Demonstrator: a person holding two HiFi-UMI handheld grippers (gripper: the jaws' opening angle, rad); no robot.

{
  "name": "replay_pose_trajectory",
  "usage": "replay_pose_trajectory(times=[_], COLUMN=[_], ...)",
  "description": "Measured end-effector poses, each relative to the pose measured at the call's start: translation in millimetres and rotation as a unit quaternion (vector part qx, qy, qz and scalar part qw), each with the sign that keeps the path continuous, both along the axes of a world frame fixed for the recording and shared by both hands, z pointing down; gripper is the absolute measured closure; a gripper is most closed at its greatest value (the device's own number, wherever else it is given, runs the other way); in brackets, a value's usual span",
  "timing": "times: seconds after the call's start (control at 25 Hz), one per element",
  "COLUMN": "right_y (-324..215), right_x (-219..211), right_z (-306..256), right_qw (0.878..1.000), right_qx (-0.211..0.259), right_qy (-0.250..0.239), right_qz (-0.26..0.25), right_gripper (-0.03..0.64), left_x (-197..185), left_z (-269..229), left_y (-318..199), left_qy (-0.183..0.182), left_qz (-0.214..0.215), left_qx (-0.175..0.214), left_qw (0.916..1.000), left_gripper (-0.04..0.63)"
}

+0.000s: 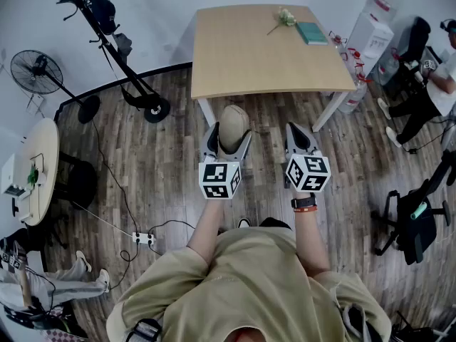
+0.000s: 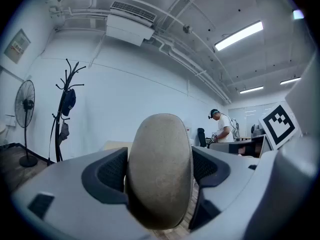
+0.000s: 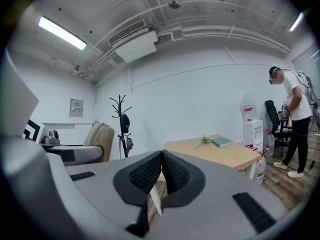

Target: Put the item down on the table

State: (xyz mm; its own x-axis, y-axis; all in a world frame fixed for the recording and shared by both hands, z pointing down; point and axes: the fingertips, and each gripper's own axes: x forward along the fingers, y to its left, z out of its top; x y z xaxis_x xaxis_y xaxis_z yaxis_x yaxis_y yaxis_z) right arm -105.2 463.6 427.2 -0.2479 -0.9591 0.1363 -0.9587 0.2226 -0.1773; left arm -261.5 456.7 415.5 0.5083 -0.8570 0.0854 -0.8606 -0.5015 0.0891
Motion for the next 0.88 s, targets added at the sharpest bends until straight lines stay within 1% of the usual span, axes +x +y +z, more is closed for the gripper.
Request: replay_pose_trajectory(times=[0.2,0.36,0.48,0.6,0.72,0.88], right_y=[-17.7,-28.2,-48.7,-81.9,-125.3,-201.5], right_x=[-31.5,-42.2,-42.3,-34.6,-20.9,6.3], right_z=[5.8,8.2,13.0,24.5,33.5,34.8], right_qw=[1.0,1.0,0.999,0.999,0.999,0.999], right_qx=[-0.008,-0.007,-0.01,-0.016,-0.015,-0.012], right_qy=[0.001,-0.001,-0.003,-0.013,-0.017,-0.02], right_qz=[-0.01,-0.024,-0.032,-0.031,-0.04,-0.049], right_gripper=[0.601,0.601,0.601,0.601,0.601,0.601], left_x=[-21.2,-22.8,-18.9,-13.1,0.8,30.0], left_z=[6.8,8.8,14.4,24.1,30.2,32.2], left_y=[-13.2,-17.5,-36.4,-68.8,-110.4,-184.2], left_qy=[0.003,0.007,0.008,0.011,0.012,0.01], left_qz=[0.005,0.003,0.002,-0.001,-0.009,-0.017], left_qx=[-0.006,-0.003,-0.011,-0.02,-0.018,-0.013], left_qw=[1.0,1.0,0.9999,0.9997,0.9997,0.9997], left_gripper=[0.229,0.229,0.229,0.229,0.229,0.229])
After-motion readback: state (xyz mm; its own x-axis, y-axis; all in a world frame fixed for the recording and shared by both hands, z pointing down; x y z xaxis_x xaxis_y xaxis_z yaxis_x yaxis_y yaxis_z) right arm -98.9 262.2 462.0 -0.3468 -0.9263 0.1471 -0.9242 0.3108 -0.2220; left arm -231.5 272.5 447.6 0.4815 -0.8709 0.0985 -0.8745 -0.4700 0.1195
